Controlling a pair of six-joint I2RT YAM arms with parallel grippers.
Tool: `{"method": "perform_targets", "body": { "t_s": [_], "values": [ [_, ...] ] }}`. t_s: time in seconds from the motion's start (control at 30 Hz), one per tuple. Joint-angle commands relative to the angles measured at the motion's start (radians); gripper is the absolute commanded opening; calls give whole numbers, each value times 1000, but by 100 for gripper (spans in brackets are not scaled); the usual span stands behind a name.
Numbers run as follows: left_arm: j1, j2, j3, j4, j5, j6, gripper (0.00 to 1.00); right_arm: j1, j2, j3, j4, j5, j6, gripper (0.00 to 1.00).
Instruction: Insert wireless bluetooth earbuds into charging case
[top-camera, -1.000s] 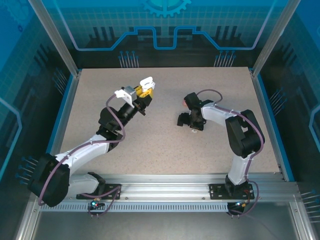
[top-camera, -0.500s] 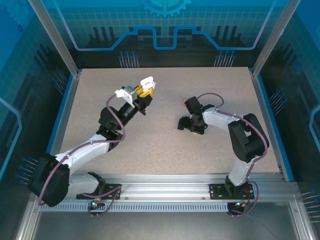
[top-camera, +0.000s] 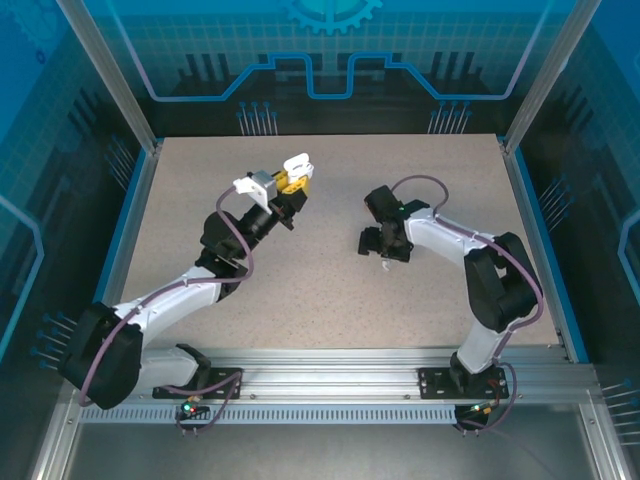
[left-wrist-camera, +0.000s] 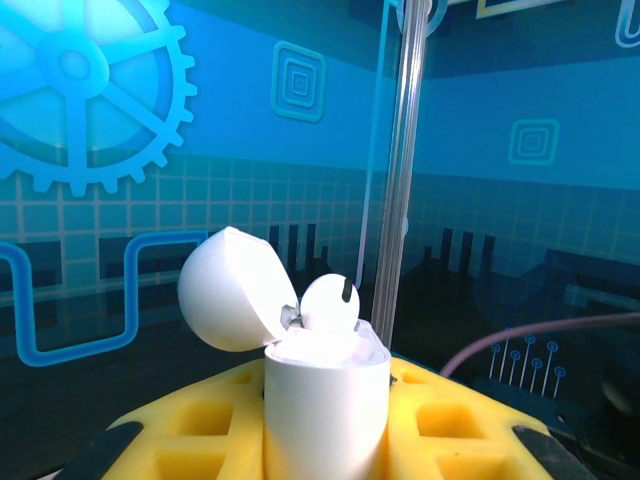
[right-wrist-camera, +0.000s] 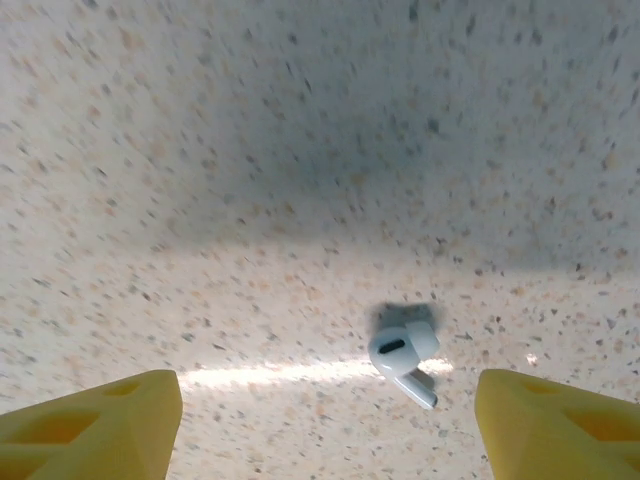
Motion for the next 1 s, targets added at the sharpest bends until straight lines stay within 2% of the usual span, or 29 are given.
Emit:
{"method": "perform_targets", "body": {
  "t_s": [0.0, 0.2, 0.97],
  "values": [
    [-9, 11, 36, 36, 20, 9, 0, -2, 53, 54, -83, 5, 11, 77],
    [-10, 15, 42, 38, 22, 12, 0, -2, 129, 118, -131, 13, -58, 71],
    [-11, 26, 40, 50, 27, 8, 0, -51, 165, 34, -88, -13, -152, 58]
  ]
}}
